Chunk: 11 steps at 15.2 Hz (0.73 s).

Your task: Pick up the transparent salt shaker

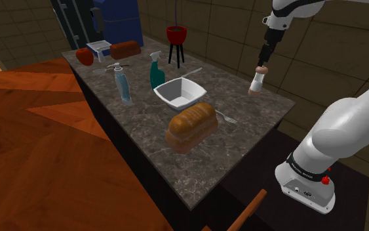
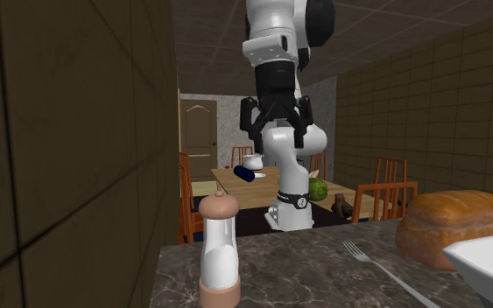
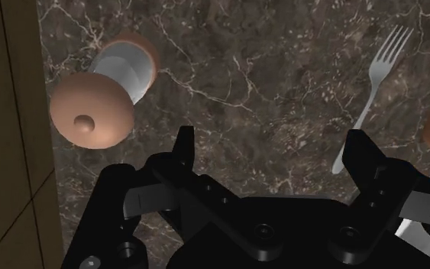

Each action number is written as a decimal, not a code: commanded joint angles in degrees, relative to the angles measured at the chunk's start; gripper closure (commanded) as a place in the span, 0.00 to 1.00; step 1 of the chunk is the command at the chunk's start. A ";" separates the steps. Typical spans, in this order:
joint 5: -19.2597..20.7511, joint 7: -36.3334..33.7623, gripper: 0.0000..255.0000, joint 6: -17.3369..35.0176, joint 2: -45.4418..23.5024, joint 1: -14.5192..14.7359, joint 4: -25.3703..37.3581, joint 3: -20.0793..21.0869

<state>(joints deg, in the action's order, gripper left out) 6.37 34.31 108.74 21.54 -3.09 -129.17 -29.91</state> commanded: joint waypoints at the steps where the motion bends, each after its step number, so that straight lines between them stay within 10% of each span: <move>1: -1.85 3.72 0.00 1.44 -3.83 0.31 2.40 -2.87; 11: -20.41 24.46 0.00 3.00 -28.00 -1.79 18.36 -12.72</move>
<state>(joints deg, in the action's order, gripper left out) -12.11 57.00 111.94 -4.24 -4.29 -112.39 -42.32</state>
